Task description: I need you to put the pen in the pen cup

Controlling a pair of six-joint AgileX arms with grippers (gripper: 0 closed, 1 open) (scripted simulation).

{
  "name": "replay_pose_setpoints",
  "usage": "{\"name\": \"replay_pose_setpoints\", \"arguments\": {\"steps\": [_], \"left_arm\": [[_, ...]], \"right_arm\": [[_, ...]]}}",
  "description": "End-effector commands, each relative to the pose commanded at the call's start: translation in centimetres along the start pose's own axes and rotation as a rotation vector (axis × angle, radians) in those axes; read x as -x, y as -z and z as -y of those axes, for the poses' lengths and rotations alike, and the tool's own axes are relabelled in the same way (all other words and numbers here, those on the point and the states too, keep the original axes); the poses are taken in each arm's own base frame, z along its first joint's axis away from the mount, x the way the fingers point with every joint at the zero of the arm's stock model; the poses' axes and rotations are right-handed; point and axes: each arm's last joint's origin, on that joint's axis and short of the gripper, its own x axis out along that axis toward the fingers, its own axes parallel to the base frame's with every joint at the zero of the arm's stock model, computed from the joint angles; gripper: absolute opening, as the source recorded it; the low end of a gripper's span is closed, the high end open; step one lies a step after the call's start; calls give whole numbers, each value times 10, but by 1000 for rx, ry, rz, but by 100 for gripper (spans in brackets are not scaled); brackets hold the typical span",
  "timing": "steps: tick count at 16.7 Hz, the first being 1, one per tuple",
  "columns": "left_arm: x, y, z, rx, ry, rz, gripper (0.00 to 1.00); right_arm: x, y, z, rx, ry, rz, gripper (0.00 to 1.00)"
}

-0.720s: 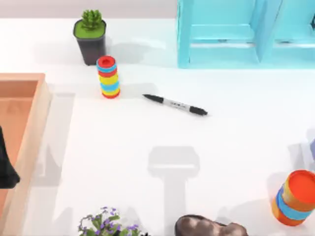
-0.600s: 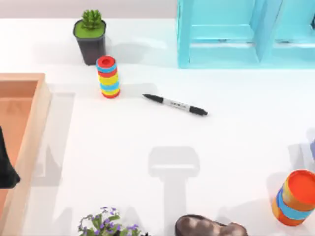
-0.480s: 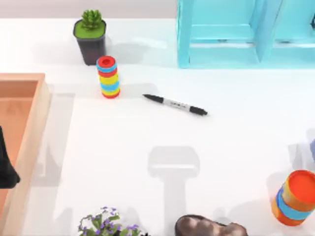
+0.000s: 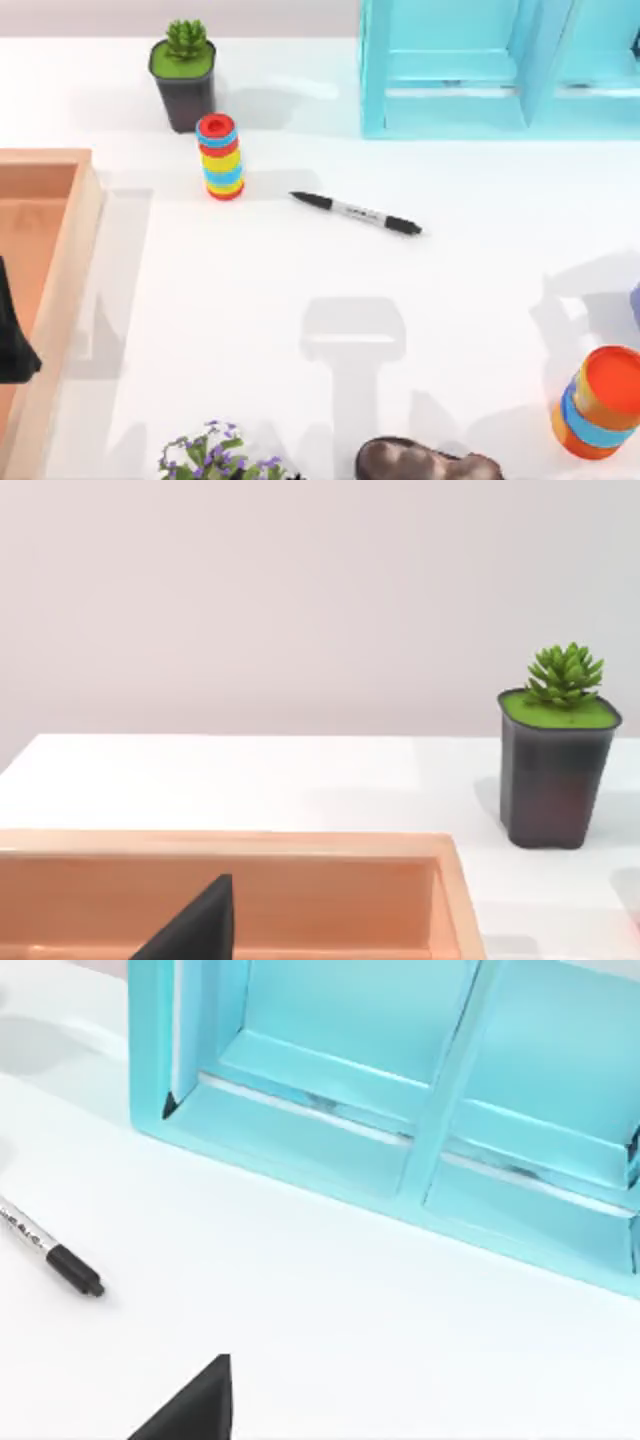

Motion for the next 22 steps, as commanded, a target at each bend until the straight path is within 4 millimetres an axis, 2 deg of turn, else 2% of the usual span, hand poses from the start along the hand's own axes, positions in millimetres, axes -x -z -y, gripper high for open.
{"name": "replay_pose_setpoints", "arguments": {"steps": [2, 4, 7, 9, 12, 15, 19, 22], "left_arm": [[0, 0, 0, 0, 0, 0, 100], [0, 0, 0, 0, 0, 0, 100], [0, 0, 0, 0, 0, 0, 100], [0, 0, 0, 0, 0, 0, 100], [0, 0, 0, 0, 0, 0, 100], [0, 0, 0, 0, 0, 0, 100], [0, 0, 0, 0, 0, 0, 100], [0, 0, 0, 0, 0, 0, 100]], "right_arm": [[-20, -37, -3, 79, -86, -128, 100], [-53, -71, -12, 167, -179, -266, 100], [-120, -107, -38, 307, -318, -480, 100], [-168, -118, -63, 398, -403, -611, 100], [-231, -118, -104, 523, -504, -773, 100], [-277, -110, -140, 624, -564, -883, 100], [-317, -95, -171, 711, -584, -967, 100], [-336, -83, -183, 745, -570, -999, 100]]}}
